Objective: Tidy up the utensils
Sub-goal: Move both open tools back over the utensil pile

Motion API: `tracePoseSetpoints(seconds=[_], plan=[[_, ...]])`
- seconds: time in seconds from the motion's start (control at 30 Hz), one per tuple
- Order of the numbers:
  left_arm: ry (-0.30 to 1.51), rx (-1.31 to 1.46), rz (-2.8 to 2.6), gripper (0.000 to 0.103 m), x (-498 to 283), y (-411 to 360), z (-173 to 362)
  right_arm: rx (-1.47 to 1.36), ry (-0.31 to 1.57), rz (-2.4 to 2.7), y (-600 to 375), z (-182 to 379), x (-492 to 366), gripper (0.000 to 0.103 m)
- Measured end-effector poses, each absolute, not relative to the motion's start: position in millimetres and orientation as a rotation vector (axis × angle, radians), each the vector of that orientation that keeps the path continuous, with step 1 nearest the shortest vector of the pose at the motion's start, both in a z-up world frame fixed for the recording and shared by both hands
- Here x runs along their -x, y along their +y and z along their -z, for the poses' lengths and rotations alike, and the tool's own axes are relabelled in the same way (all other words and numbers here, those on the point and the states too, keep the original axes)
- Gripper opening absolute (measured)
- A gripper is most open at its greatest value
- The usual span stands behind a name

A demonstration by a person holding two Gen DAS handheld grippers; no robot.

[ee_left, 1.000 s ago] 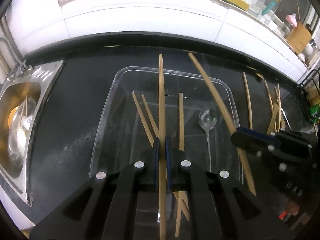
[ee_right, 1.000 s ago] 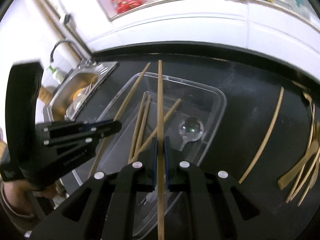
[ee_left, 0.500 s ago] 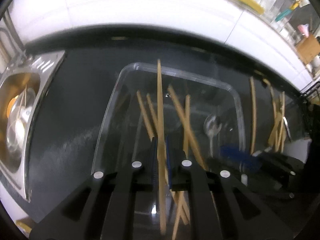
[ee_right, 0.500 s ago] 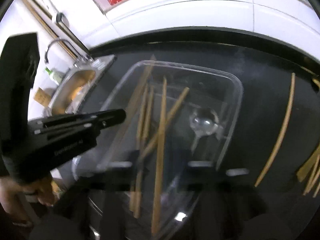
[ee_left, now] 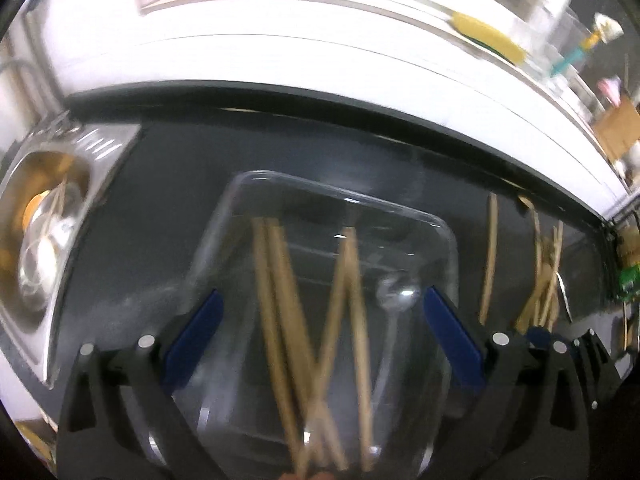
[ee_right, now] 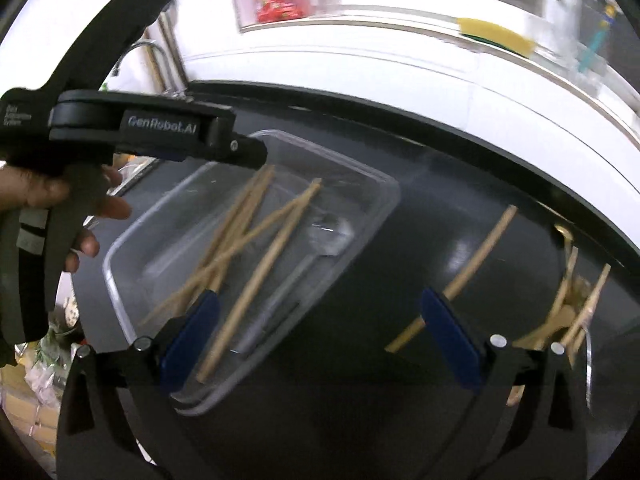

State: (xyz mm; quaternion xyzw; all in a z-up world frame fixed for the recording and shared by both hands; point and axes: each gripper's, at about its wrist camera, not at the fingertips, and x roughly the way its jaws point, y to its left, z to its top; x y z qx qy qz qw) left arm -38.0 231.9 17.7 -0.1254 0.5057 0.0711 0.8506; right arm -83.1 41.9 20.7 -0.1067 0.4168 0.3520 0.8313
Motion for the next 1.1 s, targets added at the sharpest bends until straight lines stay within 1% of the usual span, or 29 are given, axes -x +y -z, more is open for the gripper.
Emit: tracePoseSetpoints(seconds=[0.33,0.57,0.83,1.1], plan=[[1.112,0.103,0.067,0.097,-6,106,-6,0.133,0.929,-0.570,-58,-14,62,0.097],[1.144,0.004,0.157,0.097,-25,48,9,0.068,0.928,-0.406,-145,-4,50,0.097],[1.191,-0.027,0.176,0.097,-35,27,26,0.076,0.980,-0.273,-233,27,34,0.097],[1.259,-0.050,0.171,0.097,-50,18,51,0.201,1.006,-0.354,-239,48,9,0.097]])
